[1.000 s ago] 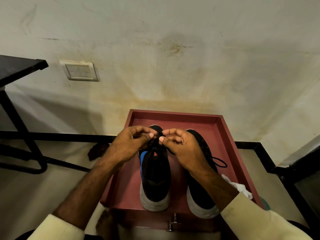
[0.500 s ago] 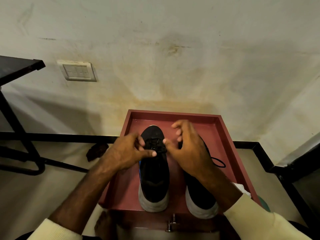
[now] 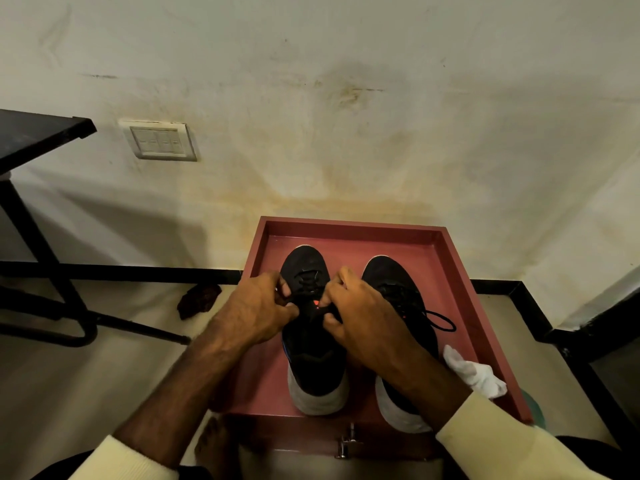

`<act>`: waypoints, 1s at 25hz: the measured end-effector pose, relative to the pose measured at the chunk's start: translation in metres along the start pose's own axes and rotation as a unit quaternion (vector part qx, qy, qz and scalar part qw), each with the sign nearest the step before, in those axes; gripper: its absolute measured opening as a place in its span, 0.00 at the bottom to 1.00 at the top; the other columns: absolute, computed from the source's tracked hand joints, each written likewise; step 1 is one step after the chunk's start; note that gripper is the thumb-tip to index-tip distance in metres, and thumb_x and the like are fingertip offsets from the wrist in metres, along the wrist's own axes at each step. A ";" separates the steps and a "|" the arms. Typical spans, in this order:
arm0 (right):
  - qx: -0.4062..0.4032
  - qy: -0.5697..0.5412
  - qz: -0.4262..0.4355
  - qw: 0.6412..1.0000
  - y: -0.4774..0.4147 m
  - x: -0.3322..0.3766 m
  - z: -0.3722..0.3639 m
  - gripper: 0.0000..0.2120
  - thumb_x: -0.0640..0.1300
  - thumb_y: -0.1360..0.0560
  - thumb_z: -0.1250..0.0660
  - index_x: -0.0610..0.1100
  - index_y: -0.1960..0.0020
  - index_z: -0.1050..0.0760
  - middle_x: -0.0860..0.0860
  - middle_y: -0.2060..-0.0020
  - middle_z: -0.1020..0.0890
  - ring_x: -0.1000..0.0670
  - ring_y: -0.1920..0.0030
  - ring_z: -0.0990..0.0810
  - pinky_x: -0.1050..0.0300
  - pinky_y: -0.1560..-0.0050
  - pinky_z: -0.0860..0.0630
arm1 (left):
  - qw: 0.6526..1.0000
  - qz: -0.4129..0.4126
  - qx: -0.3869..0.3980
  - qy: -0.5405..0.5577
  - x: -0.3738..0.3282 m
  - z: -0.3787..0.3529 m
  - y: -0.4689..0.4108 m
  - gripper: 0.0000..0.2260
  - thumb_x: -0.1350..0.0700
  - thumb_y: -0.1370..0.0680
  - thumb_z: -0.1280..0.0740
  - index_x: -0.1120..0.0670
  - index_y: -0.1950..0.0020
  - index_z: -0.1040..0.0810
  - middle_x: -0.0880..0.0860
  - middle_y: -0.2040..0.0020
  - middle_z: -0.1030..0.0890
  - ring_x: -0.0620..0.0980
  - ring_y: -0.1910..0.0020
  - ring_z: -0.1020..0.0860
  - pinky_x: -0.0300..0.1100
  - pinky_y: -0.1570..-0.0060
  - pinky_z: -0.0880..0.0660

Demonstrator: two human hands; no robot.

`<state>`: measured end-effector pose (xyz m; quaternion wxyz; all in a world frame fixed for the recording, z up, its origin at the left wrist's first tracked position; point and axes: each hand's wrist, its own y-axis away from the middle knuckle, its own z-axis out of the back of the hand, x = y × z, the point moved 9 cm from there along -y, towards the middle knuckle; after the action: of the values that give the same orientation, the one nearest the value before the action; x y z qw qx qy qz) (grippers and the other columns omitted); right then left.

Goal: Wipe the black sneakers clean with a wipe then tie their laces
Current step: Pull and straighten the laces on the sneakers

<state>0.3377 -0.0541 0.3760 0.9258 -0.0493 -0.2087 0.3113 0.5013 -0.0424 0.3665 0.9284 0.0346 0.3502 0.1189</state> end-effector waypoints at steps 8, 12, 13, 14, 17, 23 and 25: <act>-0.029 -0.043 -0.013 0.999 0.010 -0.006 0.001 0.07 0.49 0.25 0.30 0.50 0.48 0.24 0.57 0.47 0.28 0.54 0.48 0.23 0.56 0.51 0.21 | 0.995 -0.089 0.027 -0.046 -0.012 -0.007 0.004 0.08 0.55 0.24 0.27 0.48 0.50 0.24 0.47 0.55 0.18 0.46 0.59 0.18 0.45 0.54 0.17; -0.045 -0.022 0.017 0.999 0.011 -0.001 0.005 0.11 0.56 0.25 0.28 0.52 0.47 0.23 0.58 0.47 0.26 0.56 0.47 0.24 0.63 0.51 0.26 | 0.996 -0.085 0.030 0.010 -0.015 -0.001 0.004 0.06 0.48 0.20 0.29 0.50 0.52 0.20 0.48 0.58 0.16 0.46 0.61 0.17 0.43 0.57 0.16; -0.035 -0.052 0.010 0.998 0.009 -0.002 0.007 0.12 0.58 0.24 0.28 0.53 0.46 0.23 0.60 0.48 0.26 0.58 0.49 0.24 0.64 0.51 0.25 | 0.996 -0.075 0.025 0.033 -0.015 0.001 0.003 0.08 0.47 0.19 0.31 0.51 0.53 0.19 0.48 0.58 0.16 0.46 0.61 0.16 0.42 0.58 0.16; -0.035 -0.101 -0.005 0.994 0.008 -0.003 0.010 0.10 0.57 0.22 0.29 0.54 0.45 0.23 0.61 0.50 0.26 0.58 0.51 0.23 0.64 0.52 0.25 | 0.996 -0.069 0.022 0.051 -0.015 0.003 0.001 0.10 0.47 0.19 0.32 0.52 0.53 0.18 0.49 0.58 0.15 0.46 0.60 0.16 0.41 0.58 0.16; -0.067 -0.174 -0.044 0.981 -0.001 -0.019 0.024 0.09 0.46 0.19 0.32 0.51 0.40 0.20 0.57 0.49 0.22 0.59 0.51 0.21 0.64 0.49 0.24 | 0.995 -0.081 0.035 0.053 -0.020 0.003 -0.001 0.07 0.47 0.22 0.27 0.49 0.54 0.16 0.48 0.57 0.15 0.42 0.60 0.18 0.34 0.58 0.20; -0.004 -0.125 -0.079 0.989 -0.008 -0.031 0.015 0.07 0.55 0.22 0.29 0.54 0.54 0.18 0.57 0.54 0.23 0.58 0.54 0.24 0.62 0.53 0.28 | 0.996 -0.077 0.024 0.026 -0.022 0.002 -0.006 0.03 0.49 0.22 0.27 0.47 0.55 0.16 0.46 0.58 0.15 0.43 0.58 0.18 0.34 0.58 0.25; -0.011 -0.133 -0.088 0.987 -0.008 -0.033 0.016 0.10 0.56 0.22 0.29 0.52 0.58 0.20 0.57 0.56 0.24 0.58 0.57 0.24 0.63 0.55 0.29 | 0.997 -0.056 0.022 0.043 -0.017 0.001 -0.005 0.05 0.50 0.20 0.30 0.49 0.54 0.18 0.48 0.58 0.15 0.47 0.57 0.16 0.42 0.56 0.19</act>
<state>0.3114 -0.0812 0.3808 0.9131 0.0009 -0.3364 0.2304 0.4908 -0.0510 0.3779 0.9166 0.0298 0.3941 0.0603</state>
